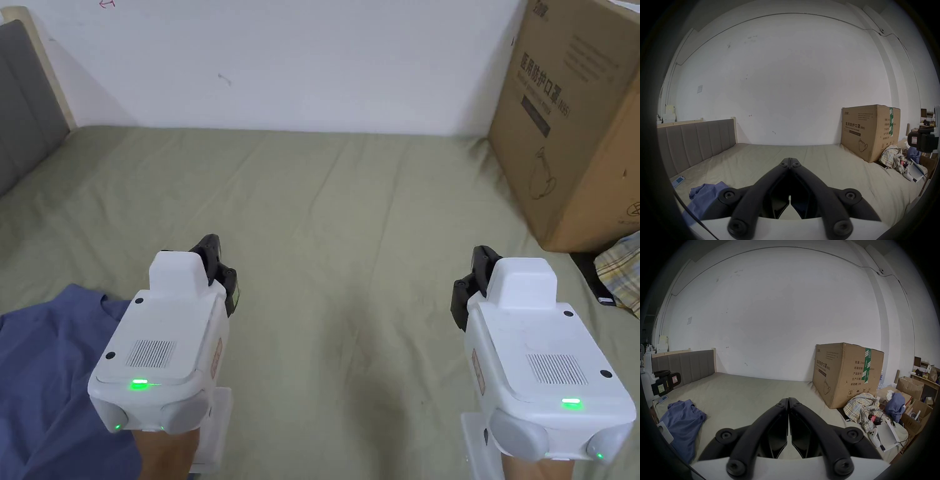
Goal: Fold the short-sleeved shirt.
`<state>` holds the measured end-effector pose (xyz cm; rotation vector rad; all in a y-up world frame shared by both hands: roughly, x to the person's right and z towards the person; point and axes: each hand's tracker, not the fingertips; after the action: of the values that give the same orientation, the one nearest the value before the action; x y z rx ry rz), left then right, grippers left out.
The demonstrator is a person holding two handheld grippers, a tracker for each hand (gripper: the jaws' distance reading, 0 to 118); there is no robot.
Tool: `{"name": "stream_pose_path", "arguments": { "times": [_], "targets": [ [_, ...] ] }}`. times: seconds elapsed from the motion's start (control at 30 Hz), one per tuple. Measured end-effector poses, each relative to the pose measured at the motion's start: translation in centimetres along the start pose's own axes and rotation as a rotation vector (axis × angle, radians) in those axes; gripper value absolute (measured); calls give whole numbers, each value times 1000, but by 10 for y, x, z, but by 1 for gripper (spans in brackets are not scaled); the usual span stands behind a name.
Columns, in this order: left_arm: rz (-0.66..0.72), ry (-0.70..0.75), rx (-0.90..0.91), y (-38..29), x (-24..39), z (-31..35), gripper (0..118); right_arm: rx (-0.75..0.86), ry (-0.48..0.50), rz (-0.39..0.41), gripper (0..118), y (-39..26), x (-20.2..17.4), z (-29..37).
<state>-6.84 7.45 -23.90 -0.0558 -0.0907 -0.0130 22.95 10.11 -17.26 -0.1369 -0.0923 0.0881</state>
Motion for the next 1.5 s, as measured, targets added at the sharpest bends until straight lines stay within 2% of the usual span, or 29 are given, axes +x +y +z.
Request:
{"name": "stream_pose_path", "arguments": {
  "times": [0.23,0.4,0.6,0.93,1.2,1.37,1.5],
  "targets": [
    [-10,-3,0,1,-5,2,0,-3,11,-5,0,1,0,0],
    [-10,42,-1,3,-23,8,0,-1,70,-20,0,3,-15,-9],
    [-12,185,-6,5,-73,32,0,17,226,-21,0,9,-62,-26],
    [-32,463,-38,7,-181,109,0,23,515,-40,0,19,-176,-36],
    [-33,563,-98,-6,-225,157,0,6,637,-26,0,15,-237,-20],
    [-26,568,-139,-16,-235,163,0,-3,663,-13,0,13,-248,-17],
    [23,491,-192,-22,-240,149,0,-4,659,-7,0,13,-244,-21]
  ]
}}
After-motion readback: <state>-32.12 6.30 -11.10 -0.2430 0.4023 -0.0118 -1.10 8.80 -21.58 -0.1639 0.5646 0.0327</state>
